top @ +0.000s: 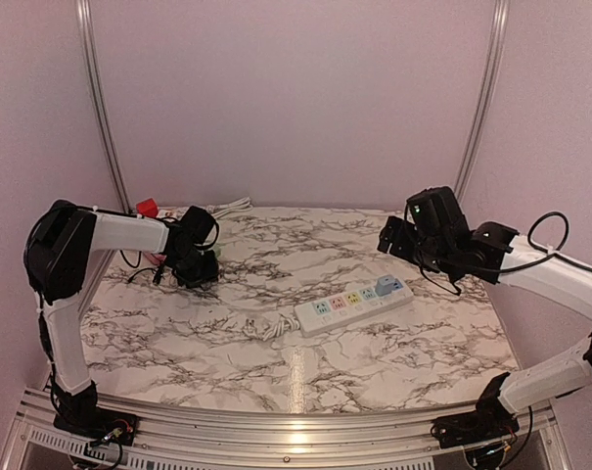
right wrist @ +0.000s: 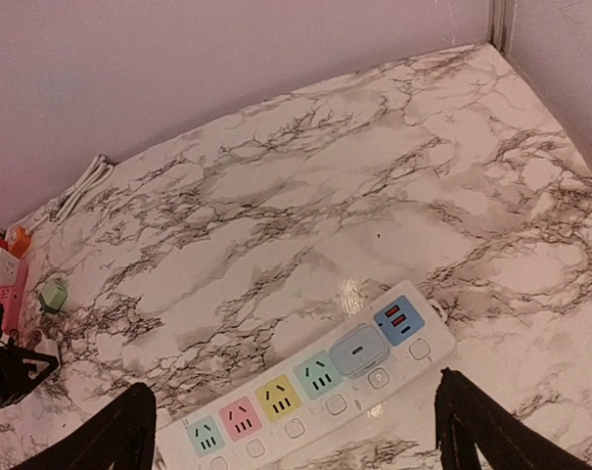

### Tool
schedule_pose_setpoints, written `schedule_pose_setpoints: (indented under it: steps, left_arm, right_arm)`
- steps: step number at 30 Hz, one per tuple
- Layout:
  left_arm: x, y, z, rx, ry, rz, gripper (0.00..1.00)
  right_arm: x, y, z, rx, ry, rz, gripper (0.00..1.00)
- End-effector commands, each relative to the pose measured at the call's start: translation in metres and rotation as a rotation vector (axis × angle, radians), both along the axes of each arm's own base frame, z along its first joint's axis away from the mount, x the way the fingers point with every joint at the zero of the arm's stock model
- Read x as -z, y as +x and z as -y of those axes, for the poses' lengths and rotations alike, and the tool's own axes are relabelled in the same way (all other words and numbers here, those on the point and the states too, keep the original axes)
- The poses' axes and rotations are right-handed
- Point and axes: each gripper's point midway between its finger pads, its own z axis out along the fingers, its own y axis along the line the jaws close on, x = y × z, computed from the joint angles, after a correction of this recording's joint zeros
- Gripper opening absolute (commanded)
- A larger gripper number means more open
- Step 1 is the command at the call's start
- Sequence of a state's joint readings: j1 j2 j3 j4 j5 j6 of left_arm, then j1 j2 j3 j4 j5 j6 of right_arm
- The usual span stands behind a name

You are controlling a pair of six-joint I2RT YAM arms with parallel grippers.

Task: Insert the plug
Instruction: Pick up the plug at the corner of the board.

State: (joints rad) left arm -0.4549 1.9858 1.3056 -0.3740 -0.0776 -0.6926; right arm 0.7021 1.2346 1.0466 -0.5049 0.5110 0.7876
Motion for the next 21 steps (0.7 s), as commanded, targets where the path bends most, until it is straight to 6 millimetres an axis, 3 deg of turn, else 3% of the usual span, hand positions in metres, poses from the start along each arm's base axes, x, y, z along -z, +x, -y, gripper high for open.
schedule_pose_setpoints:
  steps: [1, 6, 10, 14, 21]
  left_arm:
    - [-0.05, -0.003, 0.042, 0.146, -0.079, 0.152, 0.0]
    - [-0.099, -0.02, 0.082, 0.297, -0.204, 0.332, 0.0]
    - [-0.132, -0.033, 0.101, 0.397, -0.204, 0.495, 0.0]
    - [-0.148, -0.05, 0.116, 0.484, -0.182, 0.624, 0.0]
    - [-0.168, -0.084, 0.137, 0.568, -0.29, 0.776, 0.0]
  right_arm:
    - [-0.026, -0.005, -0.044, -0.15, 0.026, 0.109, 0.93]
    - [-0.028, -0.011, -0.086, -0.278, 0.019, 0.131, 0.93]
    - [-0.02, -0.013, -0.115, -0.362, 0.056, 0.083, 0.93]
    - [-0.012, -0.019, -0.149, -0.465, 0.155, 0.005, 0.91]
    - [-0.02, -0.028, -0.197, -0.613, 0.293, -0.018, 0.8]
